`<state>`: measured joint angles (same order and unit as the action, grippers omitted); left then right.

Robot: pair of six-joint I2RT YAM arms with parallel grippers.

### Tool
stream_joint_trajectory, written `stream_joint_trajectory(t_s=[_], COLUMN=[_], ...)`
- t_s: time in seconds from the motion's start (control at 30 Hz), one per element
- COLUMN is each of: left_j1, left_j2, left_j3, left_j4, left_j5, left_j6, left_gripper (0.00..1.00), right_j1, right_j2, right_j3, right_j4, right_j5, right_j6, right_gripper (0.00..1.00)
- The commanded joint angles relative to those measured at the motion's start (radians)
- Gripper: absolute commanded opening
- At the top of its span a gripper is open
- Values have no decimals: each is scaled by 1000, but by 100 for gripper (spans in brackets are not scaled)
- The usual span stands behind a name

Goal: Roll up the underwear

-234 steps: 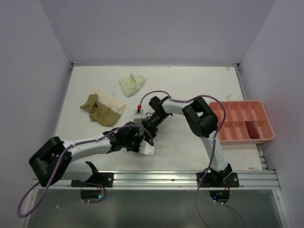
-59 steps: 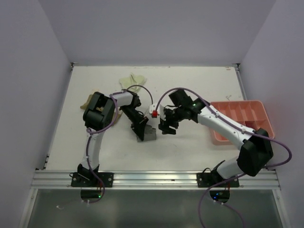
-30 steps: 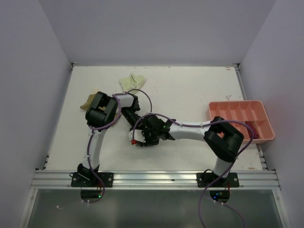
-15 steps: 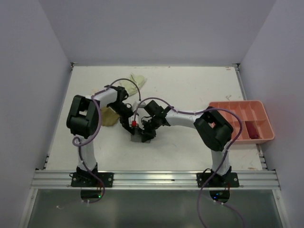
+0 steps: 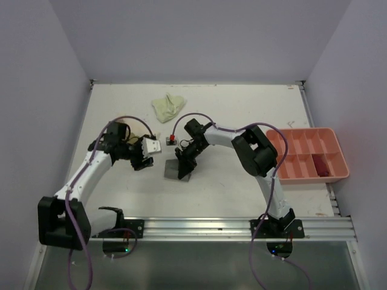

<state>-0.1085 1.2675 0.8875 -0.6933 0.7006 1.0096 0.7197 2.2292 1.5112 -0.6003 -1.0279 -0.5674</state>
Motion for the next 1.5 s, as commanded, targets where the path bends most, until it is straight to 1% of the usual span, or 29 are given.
stream_joint_trajectory(t_s=[0.0,0.03,0.07,0.1,0.13,0.17,0.2,0.23,0.3,0.47,0.53,0.7,0.77,0.97,1.0,1.07,1.1,1.13,1.17,1.23,1.27,1.3,1.37,1.47], left_j1=[-84,-115,-155,-227,-256,-288,-348,-374,-427,-502,-549,-599,-603,-617,-617,-617,-617,-617,-617,-617,-617,-617,-617,-617], left_j2=[-196,-244,-288,-363,-393,-413,-425,-427,-395,-303,-251,-131,-109,-1,21,32,44,52,64,96,102,105,105,131], left_j3=[-174,-265,-307,-347,-410,-432,-449,-467,-475,-479,-481,-463,-455,-423,-417,-400,-391,-369,-352,-308,-303,-300,-298,-279], left_j4=[112,144,203,239,273,320,339,359,409,504,537,595,610,598,588,559,537,516,456,378,320,299,247,187], left_j5=[-19,-62,-81,-98,-128,-147,-165,-203,-225,-272,-311,-357,-366,-412,-412,-405,-398,-386,-382,-340,-333,-320,-299,-274], left_j6=[197,205,213,215,215,213,213,199,176,138,109,73,64,6,-11,-28,-38,-43,-49,-58,-62,-71,-83,-109], left_gripper=[64,65,65,68,68,69,69,69,69,68,67,63,62,52,43,31,19,13,6,0,0,0,0,0], right_j1=[-6,-9,-9,-12,-12,-12,-14,-17,-17,-20,-22,-25,-26,-28,-28,-28,-28,-32,-35,-63,-78,-112,-152,-226], right_j2=[121,138,171,184,196,211,221,224,237,262,265,267,271,279,274,265,256,248,242,216,208,195,155,103], right_j3=[76,96,113,138,148,158,162,168,173,190,193,195,195,199,195,184,179,181,187,222,236,272,311,391], right_j4=[-125,-172,-191,-206,-228,-237,-242,-254,-262,-294,-300,-308,-314,-343,-348,-328,-322,-314,-314,-314,-314,-314,-316,-316], right_j5=[20,12,-3,-14,-20,-27,-34,-40,-50,-57,-63,-67,-77,-83,-81,-75,-64,-60,-54,-46,-46,-44,-40,-29], right_j6=[15,11,9,11,9,11,12,14,11,0,-2,-8,-12,-49,-57,-46,-42,-29,-23,6,17,27,53,90], right_gripper=[0,0,0,0,0,0,0,0,0,0,0,0,0,0,0,1,11,20,37,46,54,59,66,68])
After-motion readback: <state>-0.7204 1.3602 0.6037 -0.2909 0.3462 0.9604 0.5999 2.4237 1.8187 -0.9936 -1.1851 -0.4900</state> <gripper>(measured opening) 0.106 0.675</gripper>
